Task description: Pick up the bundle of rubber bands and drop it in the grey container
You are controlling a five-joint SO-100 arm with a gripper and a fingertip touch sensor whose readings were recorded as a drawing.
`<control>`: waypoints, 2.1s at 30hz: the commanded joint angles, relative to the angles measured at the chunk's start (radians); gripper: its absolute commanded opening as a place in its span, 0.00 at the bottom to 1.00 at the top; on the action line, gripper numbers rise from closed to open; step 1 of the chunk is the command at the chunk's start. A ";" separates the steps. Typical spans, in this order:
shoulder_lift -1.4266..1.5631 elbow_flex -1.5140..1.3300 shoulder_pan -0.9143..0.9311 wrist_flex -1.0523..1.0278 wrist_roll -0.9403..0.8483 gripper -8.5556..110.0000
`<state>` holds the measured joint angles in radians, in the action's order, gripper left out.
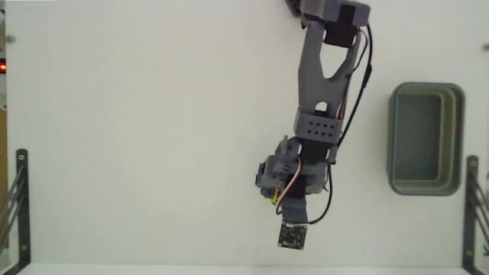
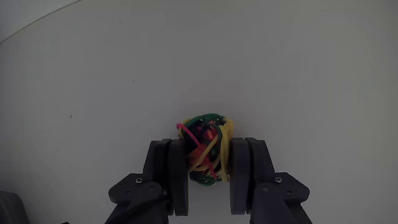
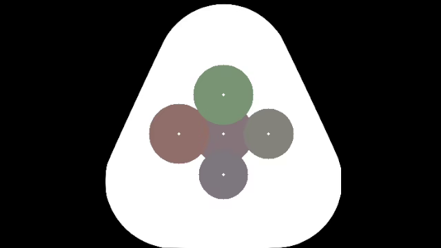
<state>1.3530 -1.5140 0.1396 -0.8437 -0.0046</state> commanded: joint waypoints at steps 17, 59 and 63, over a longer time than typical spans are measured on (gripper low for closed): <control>0.036 0.001 0.001 0.018 0.005 0.33; 0.043 0.167 0.001 -0.155 0.005 0.33; 0.038 0.233 0.001 -0.216 0.005 0.33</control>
<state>1.3514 -1.3530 0.1381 -1.0293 -0.0046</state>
